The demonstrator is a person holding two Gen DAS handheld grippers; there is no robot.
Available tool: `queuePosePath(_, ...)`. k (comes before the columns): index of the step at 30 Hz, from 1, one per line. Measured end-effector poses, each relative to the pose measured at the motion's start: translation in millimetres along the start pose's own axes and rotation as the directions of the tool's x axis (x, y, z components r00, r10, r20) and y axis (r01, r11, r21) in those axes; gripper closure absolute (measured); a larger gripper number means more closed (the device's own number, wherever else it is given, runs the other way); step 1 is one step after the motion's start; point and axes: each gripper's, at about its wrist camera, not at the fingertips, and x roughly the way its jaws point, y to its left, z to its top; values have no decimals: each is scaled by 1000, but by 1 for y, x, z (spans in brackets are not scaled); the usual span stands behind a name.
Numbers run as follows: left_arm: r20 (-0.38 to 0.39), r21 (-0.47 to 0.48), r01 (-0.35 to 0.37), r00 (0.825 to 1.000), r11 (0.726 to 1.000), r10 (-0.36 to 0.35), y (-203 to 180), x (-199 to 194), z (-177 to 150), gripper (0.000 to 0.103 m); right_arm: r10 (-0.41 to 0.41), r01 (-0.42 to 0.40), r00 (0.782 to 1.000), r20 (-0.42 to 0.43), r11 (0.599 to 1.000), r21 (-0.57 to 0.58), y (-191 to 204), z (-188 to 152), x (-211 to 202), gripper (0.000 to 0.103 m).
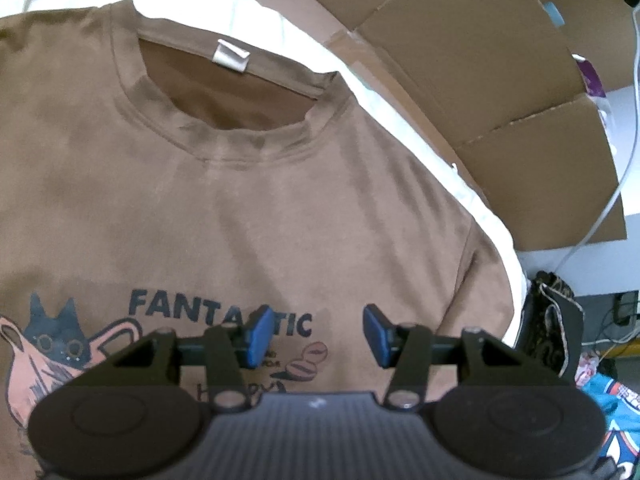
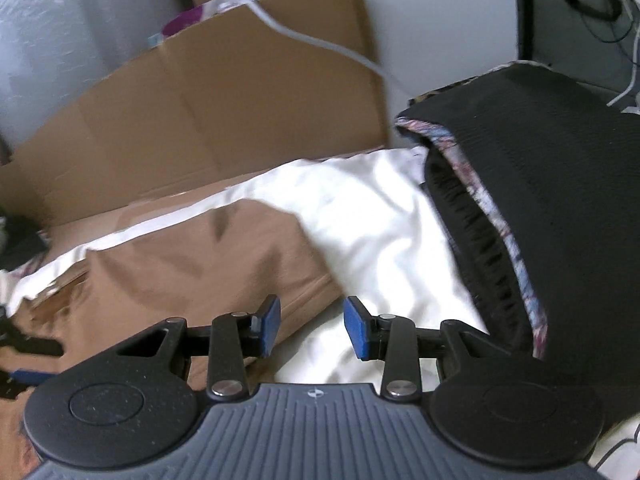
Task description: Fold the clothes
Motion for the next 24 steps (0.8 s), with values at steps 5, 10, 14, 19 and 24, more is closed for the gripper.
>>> queuePosePath(5, 9, 25, 16, 1000, 1000, -16, -8, 2, -1, 50, -63, 62, 998, 21, 997, 50, -6, 6, 22, 61)
queuePosePath(10, -3, 36, 31, 1000, 999, -31, -13, 8, -3, 50, -63, 63, 998, 13, 998, 7, -2, 8, 39, 61)
queuePosePath(14, -9, 51, 33, 999, 998, -32, -17, 13, -4, 50, -71, 71, 997, 0, 997, -18, 3, 7, 50, 61)
queuePosePath(19, -17, 38, 29, 999, 999, -28, -13, 18, -3, 50, -54, 53, 998, -19, 996, -74, 15, 2, 58, 61)
queuePosePath(24, -17, 30, 29, 999, 999, -29, -9, 18, -2, 50, -66, 63, 998, -19, 991, -114, 19, -1, 63, 61)
